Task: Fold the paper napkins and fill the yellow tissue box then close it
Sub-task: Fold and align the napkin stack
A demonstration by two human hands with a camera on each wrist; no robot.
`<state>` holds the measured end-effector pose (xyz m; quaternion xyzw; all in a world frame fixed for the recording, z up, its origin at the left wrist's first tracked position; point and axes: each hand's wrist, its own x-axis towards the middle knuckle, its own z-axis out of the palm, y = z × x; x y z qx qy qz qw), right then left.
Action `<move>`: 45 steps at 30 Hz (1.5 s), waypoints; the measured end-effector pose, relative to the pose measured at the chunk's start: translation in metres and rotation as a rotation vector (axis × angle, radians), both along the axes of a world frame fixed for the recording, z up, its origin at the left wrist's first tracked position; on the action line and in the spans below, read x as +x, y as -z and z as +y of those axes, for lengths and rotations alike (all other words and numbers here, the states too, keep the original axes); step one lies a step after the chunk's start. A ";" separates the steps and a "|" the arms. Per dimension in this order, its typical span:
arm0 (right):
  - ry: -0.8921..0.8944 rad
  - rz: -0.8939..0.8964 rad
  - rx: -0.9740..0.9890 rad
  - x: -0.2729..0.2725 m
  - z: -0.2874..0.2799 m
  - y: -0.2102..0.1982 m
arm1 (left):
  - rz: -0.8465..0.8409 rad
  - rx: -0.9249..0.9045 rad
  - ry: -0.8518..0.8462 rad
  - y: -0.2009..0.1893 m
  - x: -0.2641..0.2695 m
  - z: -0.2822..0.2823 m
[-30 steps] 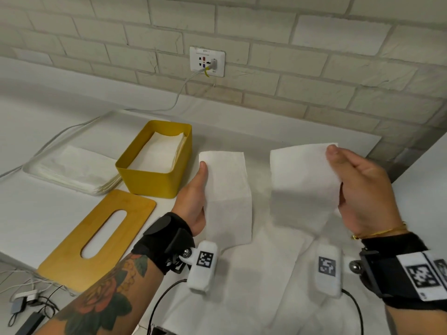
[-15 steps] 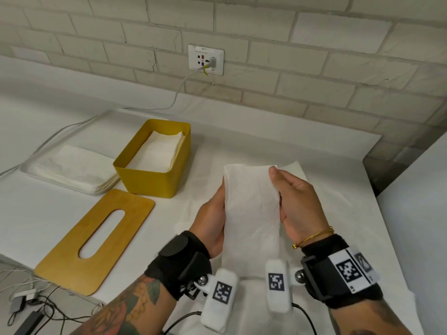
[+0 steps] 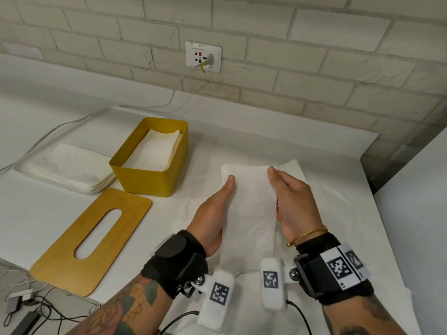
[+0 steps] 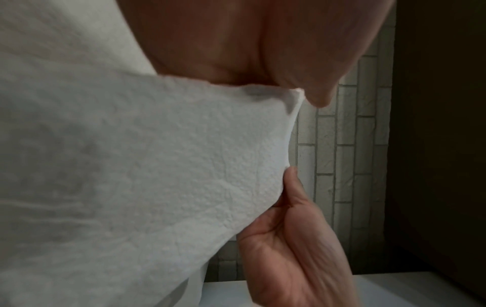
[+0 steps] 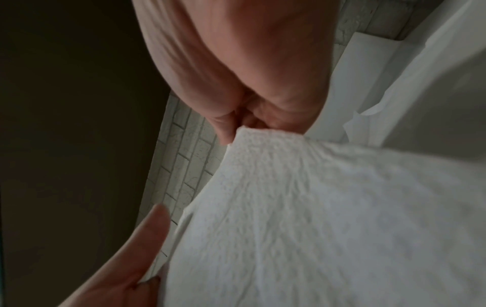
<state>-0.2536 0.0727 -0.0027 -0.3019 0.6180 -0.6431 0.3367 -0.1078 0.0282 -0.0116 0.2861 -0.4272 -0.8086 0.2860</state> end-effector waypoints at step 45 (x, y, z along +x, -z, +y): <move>-0.163 -0.115 0.114 -0.002 0.015 -0.013 | 0.003 0.107 -0.067 -0.025 0.016 -0.024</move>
